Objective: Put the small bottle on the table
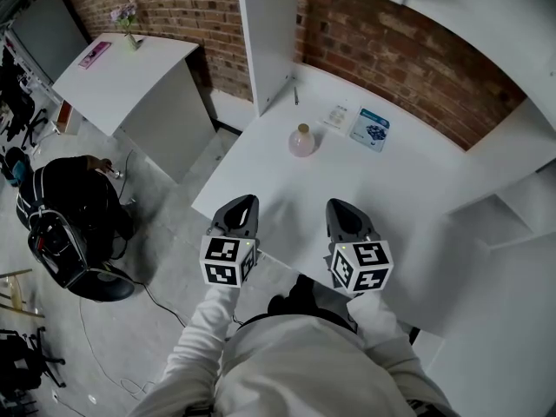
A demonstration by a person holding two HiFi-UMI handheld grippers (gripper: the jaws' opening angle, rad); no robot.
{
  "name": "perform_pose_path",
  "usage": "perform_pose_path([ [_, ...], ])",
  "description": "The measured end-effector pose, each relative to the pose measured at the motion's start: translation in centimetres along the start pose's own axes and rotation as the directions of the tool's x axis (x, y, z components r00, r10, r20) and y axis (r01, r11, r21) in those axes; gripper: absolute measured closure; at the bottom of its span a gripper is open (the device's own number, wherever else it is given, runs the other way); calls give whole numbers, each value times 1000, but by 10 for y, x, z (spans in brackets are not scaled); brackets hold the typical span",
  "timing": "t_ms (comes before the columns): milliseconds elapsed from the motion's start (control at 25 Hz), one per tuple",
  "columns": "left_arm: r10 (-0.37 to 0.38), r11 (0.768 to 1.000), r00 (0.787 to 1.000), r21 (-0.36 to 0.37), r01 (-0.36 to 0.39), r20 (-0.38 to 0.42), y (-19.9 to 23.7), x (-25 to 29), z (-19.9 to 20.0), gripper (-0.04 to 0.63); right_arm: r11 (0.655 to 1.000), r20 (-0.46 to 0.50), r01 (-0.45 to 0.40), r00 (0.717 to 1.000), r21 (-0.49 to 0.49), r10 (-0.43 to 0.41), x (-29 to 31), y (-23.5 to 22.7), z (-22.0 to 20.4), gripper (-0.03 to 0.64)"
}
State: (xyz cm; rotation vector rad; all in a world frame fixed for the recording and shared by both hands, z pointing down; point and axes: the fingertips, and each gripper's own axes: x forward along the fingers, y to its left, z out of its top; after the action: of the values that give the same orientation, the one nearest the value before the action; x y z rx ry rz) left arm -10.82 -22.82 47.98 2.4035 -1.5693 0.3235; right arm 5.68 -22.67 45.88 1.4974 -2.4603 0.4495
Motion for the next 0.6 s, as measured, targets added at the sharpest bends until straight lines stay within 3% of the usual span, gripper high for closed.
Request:
perform_pose_path([
  [600, -18, 1000, 1000, -14, 18, 20, 2, 14, 10, 565, 1000, -11, -6, 1000, 5, 6, 8, -5, -3, 589],
])
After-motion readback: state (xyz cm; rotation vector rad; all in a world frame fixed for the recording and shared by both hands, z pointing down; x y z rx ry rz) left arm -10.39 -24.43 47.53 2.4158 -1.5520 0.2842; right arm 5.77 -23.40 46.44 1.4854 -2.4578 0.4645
